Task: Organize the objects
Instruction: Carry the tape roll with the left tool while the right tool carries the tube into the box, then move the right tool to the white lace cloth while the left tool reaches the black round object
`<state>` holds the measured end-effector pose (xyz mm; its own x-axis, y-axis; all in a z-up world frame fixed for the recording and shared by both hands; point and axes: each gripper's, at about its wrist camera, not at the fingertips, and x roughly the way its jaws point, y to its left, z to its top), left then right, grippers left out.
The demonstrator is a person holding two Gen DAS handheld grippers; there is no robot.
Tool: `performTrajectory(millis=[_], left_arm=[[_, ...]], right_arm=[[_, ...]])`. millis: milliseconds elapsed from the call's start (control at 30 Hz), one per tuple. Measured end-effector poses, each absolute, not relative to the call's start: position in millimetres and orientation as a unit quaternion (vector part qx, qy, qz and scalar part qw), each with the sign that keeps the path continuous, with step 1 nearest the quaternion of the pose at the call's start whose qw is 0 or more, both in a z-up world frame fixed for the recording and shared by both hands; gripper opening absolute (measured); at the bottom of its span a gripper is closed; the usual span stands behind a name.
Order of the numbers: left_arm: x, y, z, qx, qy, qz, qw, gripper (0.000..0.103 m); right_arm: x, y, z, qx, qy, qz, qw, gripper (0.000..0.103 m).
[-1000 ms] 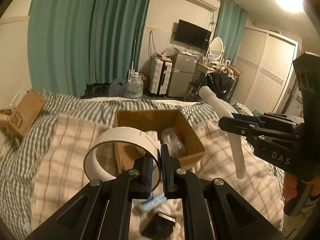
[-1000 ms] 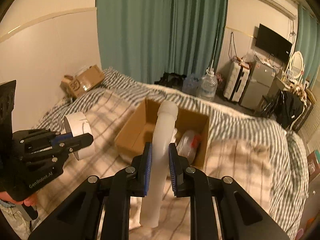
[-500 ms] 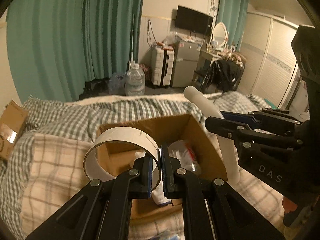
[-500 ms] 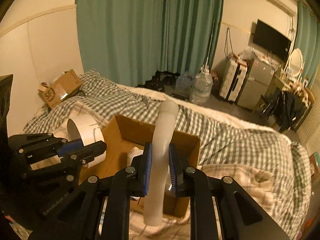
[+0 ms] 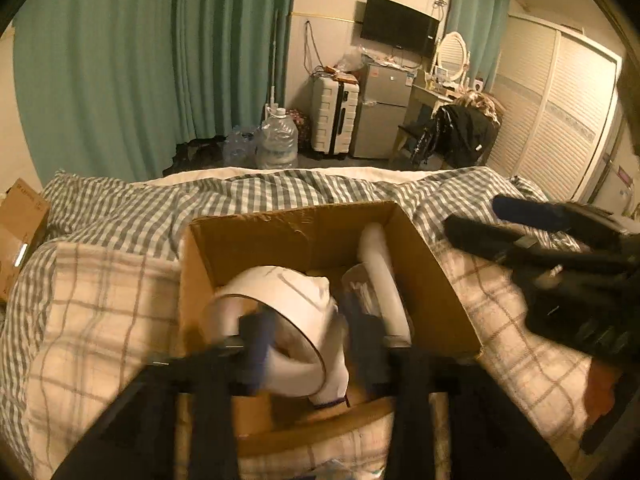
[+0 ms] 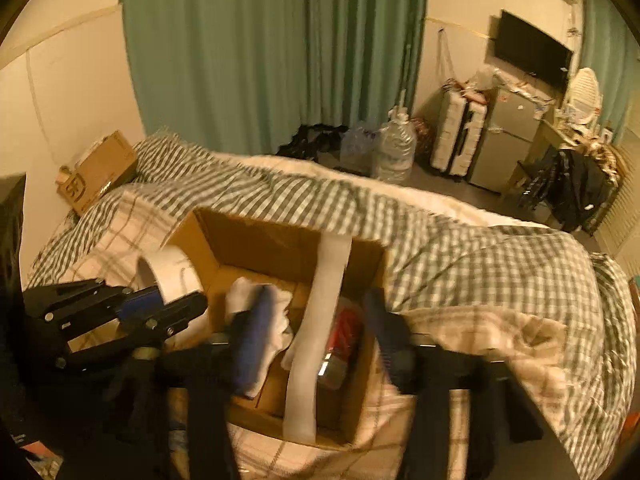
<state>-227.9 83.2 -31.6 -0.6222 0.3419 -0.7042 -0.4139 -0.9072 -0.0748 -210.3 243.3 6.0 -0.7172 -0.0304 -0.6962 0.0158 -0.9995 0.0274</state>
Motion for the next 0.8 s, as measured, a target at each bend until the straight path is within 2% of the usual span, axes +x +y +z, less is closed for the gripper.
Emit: performTrajectory(millis=[67,133,200,300,400,600,800], left_arm=[[-217,77,-22,-0.370,0.046,0.907,0.199,0.067],[-206,72,-11,-0.363,0.047,0.911,0.191,0.074],[-192,65,3,-0.354,0.047,0.916,0.186,0.086],[-168,56,27,-0.338,0.052,0.923,0.177,0.088],[-138,45,50,-0.317,0.054,0.931,0.169,0.098],[-80,19,75,-0.290,0.050,0.943,0.157,0.103],[-44,-6,67,-0.287,0.034,0.946,0.149,0.103]], right_arm=[[-199,245,19,0.366,-0.008,-0.930,0.004,0.062],[-181,247,35,0.351,-0.008,-0.936,-0.004,0.071],[-165,246,50,0.338,-0.004,-0.941,-0.007,0.075],[-133,243,74,0.322,0.006,-0.947,-0.012,0.079],[-101,239,96,0.308,0.013,-0.951,-0.015,0.080],[-32,228,128,0.279,0.030,-0.960,-0.018,0.084],[14,205,126,0.275,0.041,-0.961,-0.002,0.087]])
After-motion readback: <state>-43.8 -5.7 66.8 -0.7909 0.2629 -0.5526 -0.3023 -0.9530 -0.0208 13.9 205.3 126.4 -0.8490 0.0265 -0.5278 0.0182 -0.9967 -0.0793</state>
